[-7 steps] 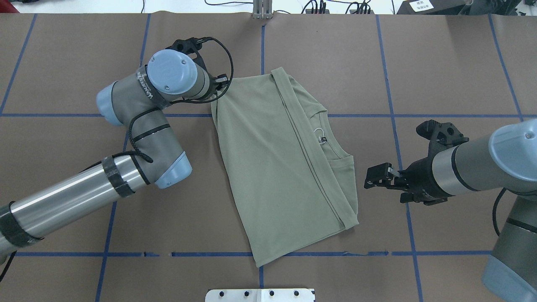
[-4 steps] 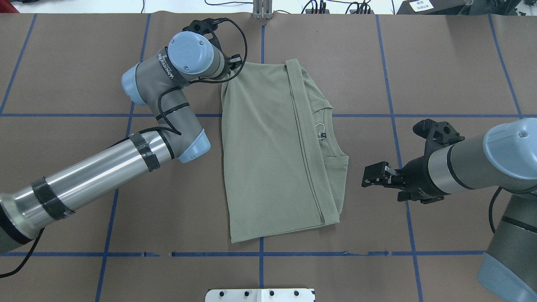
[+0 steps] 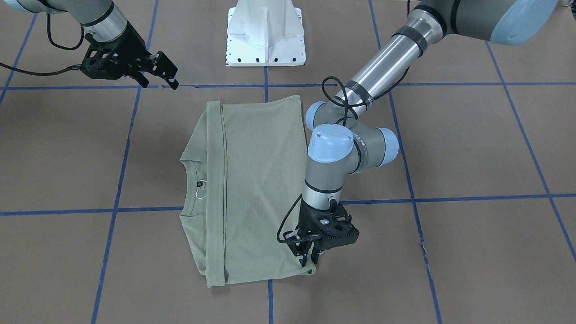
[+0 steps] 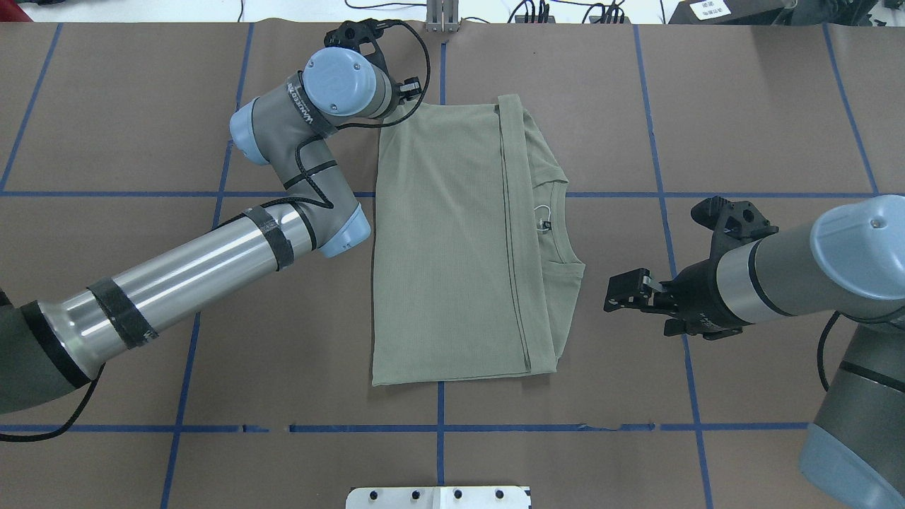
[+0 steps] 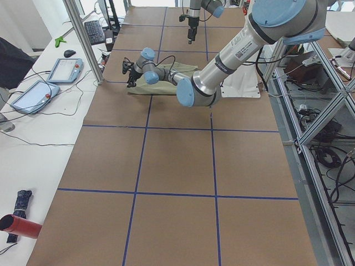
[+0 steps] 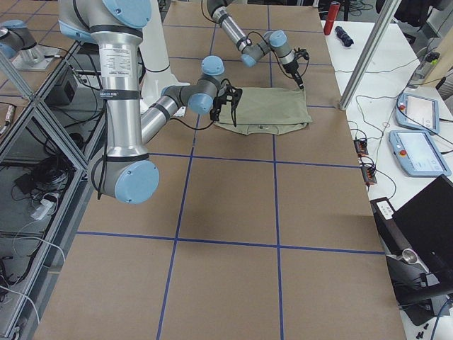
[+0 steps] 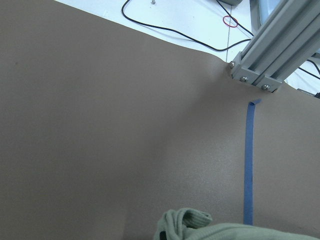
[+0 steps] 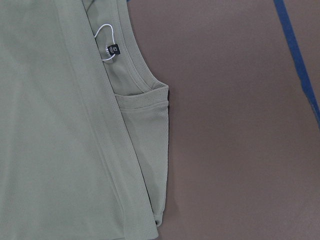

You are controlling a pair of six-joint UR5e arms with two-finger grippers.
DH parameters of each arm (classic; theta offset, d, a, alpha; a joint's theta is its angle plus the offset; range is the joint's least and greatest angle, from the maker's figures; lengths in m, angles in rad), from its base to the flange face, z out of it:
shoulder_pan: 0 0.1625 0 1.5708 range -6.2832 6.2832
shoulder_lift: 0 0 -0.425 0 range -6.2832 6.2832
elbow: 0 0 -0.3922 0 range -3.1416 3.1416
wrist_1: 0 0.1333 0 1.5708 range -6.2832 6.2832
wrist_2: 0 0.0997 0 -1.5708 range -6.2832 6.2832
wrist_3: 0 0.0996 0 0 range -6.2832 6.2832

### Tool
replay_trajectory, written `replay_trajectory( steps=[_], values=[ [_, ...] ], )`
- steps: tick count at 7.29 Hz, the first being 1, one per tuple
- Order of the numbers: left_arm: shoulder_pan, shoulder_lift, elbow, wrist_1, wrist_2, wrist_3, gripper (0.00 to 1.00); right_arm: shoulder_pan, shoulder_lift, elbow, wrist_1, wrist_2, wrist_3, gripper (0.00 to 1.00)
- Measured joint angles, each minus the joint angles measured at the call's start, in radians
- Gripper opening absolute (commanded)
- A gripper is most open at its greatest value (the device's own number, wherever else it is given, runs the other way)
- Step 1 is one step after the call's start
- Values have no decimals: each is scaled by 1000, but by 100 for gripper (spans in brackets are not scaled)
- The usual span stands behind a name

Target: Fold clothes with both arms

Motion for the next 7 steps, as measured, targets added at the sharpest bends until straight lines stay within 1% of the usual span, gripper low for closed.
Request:
replay_trajectory(
  steps=[1,2,3,4,5,6,7],
  values=[
    [-23,1,-1,-3,-26,43,100,0,17,-13,0,-5,0,100],
    [-49,16,-19,-2,-81,85,100,-2,38,-34,0,-12,0,100],
    [-67,73,-86,2,-151,115,100,-7,64,-63,0,-23,-1,100],
    [-74,168,-203,12,-204,128,100,-20,96,-95,-1,-44,-2,100],
    [-76,270,-337,43,-236,134,100,-41,135,-130,-7,-74,-9,100],
    [-76,342,-458,103,-251,136,100,-65,186,-166,-43,-111,-43,100],
    [-71,386,-566,175,-258,136,100,-88,255,-203,-126,-151,-106,100]
  ],
)
